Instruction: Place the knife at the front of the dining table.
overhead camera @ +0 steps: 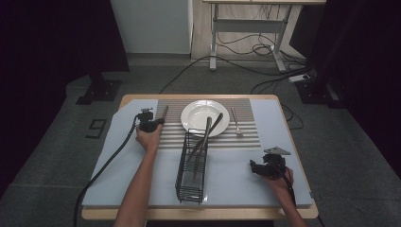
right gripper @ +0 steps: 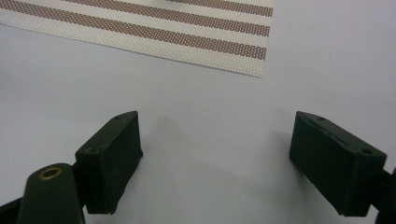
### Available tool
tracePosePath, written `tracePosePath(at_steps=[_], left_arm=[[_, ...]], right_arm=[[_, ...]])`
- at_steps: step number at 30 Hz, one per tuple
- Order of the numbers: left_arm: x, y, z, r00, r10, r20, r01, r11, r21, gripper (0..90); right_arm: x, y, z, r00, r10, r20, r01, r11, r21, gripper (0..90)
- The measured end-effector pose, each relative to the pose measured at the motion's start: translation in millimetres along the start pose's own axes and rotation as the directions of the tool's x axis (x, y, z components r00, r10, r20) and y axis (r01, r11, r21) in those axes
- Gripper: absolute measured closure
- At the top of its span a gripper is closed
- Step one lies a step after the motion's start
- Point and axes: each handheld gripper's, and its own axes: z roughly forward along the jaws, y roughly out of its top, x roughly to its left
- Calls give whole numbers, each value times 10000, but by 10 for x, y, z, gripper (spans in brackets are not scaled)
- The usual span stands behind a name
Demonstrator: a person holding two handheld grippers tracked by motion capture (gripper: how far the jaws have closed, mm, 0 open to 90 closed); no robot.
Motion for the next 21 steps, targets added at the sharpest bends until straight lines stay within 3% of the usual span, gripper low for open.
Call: tracePosePath(at_steps=[2,5,10,16,17,21], left_arm=[[-16,-11,-5,9999,112,-8,-112,9999,-53,816],[-31,-17,10,9998,76,194,-78,9999,132,700],[-81,-42,5,9985,449,297,-452,9989,93,593],[-139,-21,-33,9938,883,678,-877,9961,-123,535],[-148,-11,-40,9914,954,896,-944,9954,-145,529],[-168,4,-72,9890,1159,916,-1152,9933,-131,516]], right_arm=[[1,0,0,10000,-1,-4,1,10000,1,164],[2,0,0,10000,5,-5,-5,10000,2,163],[3,0,1,10000,-8,12,8,10000,-1,163],[3,0,1,10000,-16,12,16,10000,1,163],[3,0,1,10000,-11,11,11,10000,6,163],[5,1,0,10000,6,12,-6,10000,7,163]])
